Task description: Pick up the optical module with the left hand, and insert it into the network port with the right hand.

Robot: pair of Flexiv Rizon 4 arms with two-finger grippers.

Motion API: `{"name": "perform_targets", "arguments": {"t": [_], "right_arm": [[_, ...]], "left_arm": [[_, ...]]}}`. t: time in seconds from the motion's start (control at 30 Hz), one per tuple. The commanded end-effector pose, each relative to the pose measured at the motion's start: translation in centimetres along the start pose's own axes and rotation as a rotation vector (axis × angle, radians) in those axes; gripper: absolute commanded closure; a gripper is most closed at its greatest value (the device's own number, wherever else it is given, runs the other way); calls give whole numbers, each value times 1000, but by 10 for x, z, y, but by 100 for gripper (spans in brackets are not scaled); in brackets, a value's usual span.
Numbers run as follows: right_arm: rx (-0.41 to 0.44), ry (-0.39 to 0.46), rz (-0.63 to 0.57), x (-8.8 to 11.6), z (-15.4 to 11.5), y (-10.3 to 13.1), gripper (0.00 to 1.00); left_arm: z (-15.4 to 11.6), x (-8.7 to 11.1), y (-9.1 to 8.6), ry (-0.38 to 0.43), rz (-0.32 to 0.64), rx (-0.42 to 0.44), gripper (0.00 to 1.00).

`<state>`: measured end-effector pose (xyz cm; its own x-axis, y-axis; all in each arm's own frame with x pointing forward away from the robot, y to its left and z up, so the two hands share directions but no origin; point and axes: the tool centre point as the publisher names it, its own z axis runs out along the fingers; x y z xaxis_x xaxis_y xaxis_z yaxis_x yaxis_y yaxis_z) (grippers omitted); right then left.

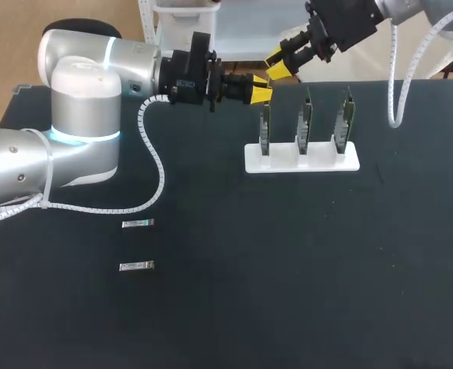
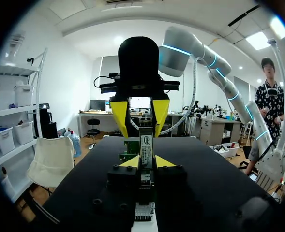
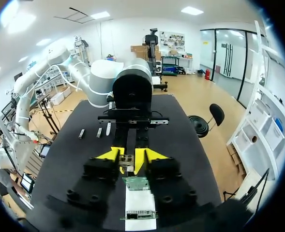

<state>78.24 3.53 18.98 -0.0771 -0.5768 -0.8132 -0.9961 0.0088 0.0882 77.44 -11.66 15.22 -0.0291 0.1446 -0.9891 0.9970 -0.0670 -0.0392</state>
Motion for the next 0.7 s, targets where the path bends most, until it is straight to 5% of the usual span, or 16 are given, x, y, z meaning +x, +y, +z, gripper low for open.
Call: {"name": "perform_targets", "arguments": {"t": [0.03, 0.13, 0.17, 0.2, 0.23, 0.7], "right_arm": [[4, 5, -1, 0, -1, 0, 100], [6, 6, -1, 1, -2, 1, 100], [7, 5, 0, 1, -2, 1, 100], [9, 5, 1, 1, -2, 1, 100], [10, 5, 1, 1, -2, 2, 100], [32, -3, -3, 1, -7, 7, 100]], "left_arm": [[1, 1, 2, -1, 1, 5, 100], [1, 1, 2, -1, 1, 5, 100], [1, 1, 2, -1, 1, 5, 77], [1, 1, 2, -1, 1, 5, 19], [1, 1, 2, -1, 1, 5, 0], [1, 1, 2, -1, 1, 5, 0]]}}
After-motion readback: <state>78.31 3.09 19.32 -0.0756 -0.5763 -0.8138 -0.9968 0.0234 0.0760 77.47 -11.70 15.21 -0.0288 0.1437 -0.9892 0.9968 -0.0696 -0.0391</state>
